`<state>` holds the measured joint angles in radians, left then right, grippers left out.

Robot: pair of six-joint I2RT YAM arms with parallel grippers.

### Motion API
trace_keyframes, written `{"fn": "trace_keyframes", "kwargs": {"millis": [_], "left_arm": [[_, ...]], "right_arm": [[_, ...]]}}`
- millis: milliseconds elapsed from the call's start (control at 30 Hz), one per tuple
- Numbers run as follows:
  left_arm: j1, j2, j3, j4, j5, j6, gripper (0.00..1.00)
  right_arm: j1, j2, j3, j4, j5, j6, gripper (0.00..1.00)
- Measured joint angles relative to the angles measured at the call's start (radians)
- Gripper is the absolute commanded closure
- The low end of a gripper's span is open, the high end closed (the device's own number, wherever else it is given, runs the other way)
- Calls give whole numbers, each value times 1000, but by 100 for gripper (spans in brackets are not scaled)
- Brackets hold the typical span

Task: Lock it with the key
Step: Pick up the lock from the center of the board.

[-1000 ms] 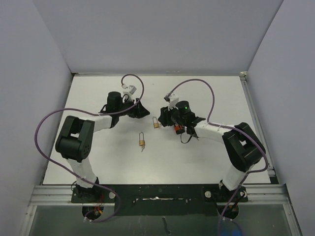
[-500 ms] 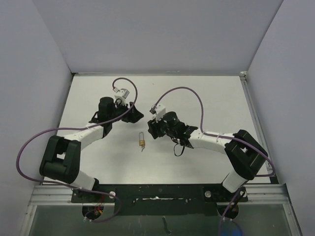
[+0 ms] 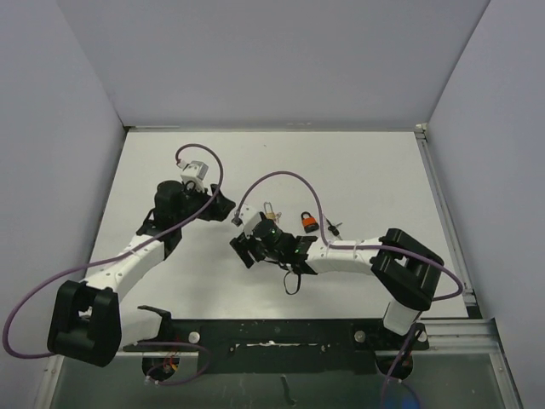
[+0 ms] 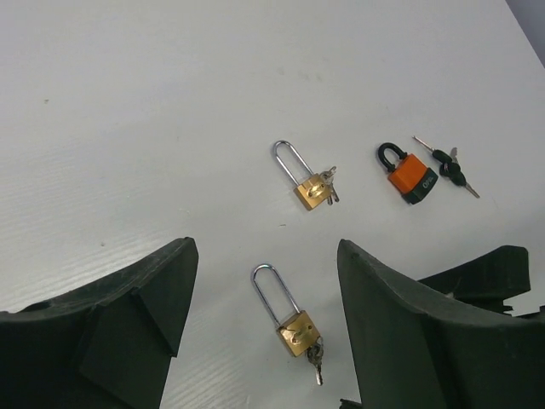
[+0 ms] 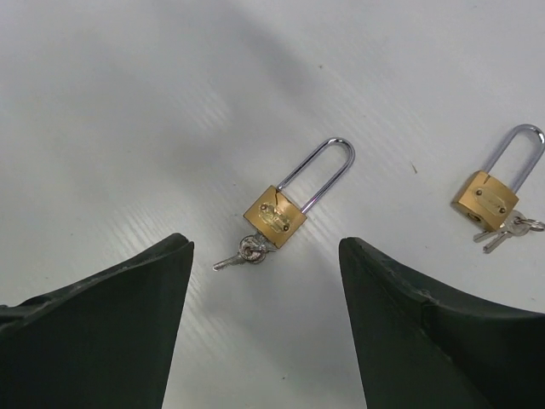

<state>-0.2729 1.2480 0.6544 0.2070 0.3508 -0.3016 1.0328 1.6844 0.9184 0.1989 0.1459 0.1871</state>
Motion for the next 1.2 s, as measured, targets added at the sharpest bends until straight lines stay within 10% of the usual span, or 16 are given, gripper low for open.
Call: {"fn": "trace_keyframes", "kwargs": {"millis": [433,1200], "left_arm": [[38,-91,-82,-42,-93,10,32],[105,-16,-120,58,-2,-35,32]], "right_arm": [[35,156,98,-67,116,25,20],[49,277,224,-158,267,138,48]]}}
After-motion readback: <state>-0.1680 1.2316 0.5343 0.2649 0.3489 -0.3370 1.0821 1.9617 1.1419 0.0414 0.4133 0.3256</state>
